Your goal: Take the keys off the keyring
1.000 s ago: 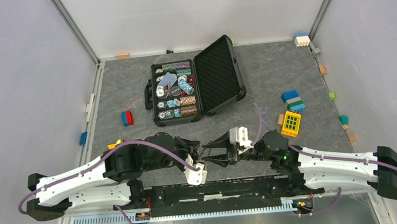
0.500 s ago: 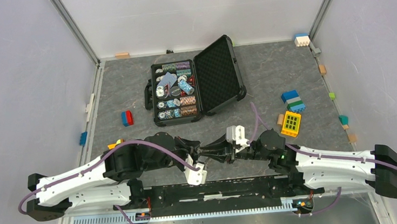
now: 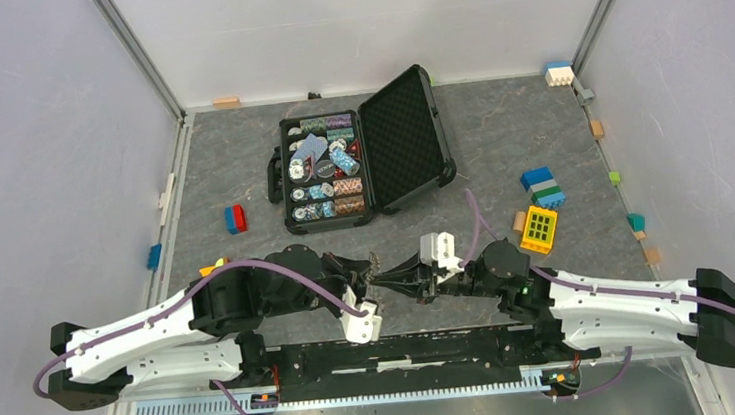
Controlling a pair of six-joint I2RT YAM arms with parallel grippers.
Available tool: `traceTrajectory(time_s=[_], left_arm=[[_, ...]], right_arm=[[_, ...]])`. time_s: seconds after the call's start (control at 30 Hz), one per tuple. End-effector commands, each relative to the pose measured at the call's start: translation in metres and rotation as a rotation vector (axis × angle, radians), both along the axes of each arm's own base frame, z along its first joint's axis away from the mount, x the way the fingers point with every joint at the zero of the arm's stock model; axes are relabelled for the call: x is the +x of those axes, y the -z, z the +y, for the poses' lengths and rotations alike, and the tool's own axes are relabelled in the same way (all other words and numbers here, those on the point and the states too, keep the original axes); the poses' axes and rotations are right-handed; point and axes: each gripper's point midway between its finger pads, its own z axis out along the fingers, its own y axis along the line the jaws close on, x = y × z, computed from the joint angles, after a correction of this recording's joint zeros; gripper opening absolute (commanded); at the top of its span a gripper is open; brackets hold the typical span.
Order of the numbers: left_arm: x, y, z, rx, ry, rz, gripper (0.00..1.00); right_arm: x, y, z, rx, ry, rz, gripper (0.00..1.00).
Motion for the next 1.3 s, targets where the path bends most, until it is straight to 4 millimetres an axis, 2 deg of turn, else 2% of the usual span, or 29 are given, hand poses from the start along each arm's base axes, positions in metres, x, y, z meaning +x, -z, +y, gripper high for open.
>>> traceTrajectory(time_s=[0.0,0.53,0.9,1.03,1.2,1.23,1.27], left_arm=[[0.005,-0.024,-0.003,-0.097,-0.008,-0.045,0.02],[0.006,-0.028,0.001,-0.129,-0.019,-0.044,0.02],[0.002,-0.034,0.000,-0.168,-0.015,-0.015,0.02],[0.003,-0.033,0.000,-0.179,-0.022,-0.027,0.02],[0.007,-0.033,0.001,-0.194,-0.034,-0.049,0.02],[0.008,-0.032,0.002,-0.197,-0.037,-0.055,0.02],[0.009,-0.033,0.002,-0.205,-0.041,-0.064,0.02]], right_arm=[[0.000,-0.024,-0.007,0.082,0.013,-0.036,0.00],[0.003,-0.030,-0.022,0.160,0.062,-0.021,0.00],[0.004,-0.048,-0.038,0.356,0.081,0.077,0.00],[0.004,-0.047,-0.042,0.397,0.084,0.107,0.00],[0.010,-0.032,-0.047,0.376,0.127,0.122,0.00],[0.011,-0.029,-0.048,0.366,0.135,0.115,0.05],[0.011,-0.024,-0.048,0.348,0.140,0.109,0.14]])
